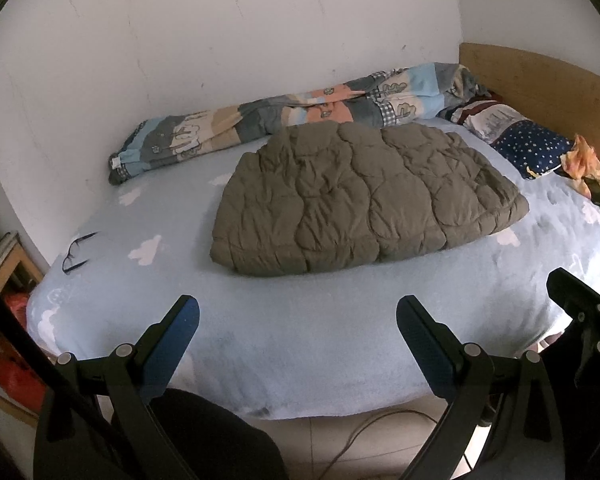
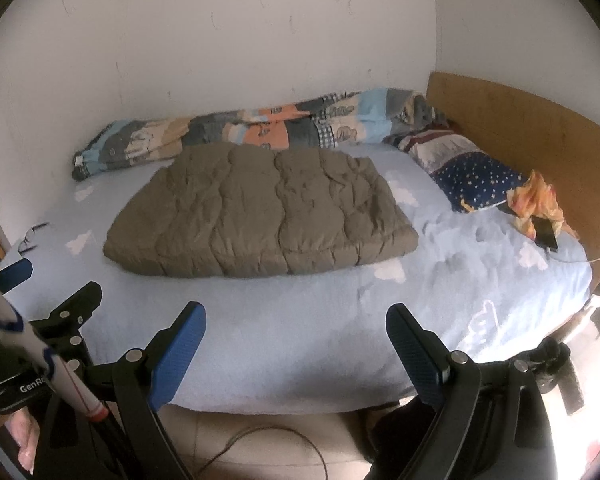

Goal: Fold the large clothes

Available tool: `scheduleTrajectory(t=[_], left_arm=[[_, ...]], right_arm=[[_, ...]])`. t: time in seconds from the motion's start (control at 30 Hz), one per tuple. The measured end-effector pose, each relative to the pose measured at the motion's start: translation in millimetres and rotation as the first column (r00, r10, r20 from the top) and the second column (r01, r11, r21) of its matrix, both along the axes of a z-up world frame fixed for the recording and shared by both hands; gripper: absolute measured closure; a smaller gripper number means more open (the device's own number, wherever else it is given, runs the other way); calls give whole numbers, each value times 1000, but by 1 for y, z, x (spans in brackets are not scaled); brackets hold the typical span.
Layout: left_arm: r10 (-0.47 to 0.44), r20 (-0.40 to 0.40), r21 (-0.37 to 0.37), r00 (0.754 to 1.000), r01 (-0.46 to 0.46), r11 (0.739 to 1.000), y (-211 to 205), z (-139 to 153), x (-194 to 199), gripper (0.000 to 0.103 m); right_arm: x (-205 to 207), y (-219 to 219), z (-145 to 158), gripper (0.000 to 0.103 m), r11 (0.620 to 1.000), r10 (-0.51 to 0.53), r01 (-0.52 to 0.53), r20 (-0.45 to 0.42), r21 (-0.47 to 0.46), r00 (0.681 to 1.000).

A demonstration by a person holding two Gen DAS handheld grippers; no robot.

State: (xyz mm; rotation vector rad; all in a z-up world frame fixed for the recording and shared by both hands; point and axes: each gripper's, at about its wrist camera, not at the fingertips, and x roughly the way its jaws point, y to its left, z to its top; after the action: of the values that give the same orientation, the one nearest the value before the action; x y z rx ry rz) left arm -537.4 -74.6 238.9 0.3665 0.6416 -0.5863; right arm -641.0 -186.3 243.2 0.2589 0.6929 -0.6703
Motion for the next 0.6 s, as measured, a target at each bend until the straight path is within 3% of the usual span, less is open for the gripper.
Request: scheduleTrajectory(t=[0.6], left_arm=[[15, -25, 0, 1000, -15, 1000, 2, -11, 9, 4]], right_arm=[[16, 8, -10, 9, 1000, -1, 1, -35, 0, 999]])
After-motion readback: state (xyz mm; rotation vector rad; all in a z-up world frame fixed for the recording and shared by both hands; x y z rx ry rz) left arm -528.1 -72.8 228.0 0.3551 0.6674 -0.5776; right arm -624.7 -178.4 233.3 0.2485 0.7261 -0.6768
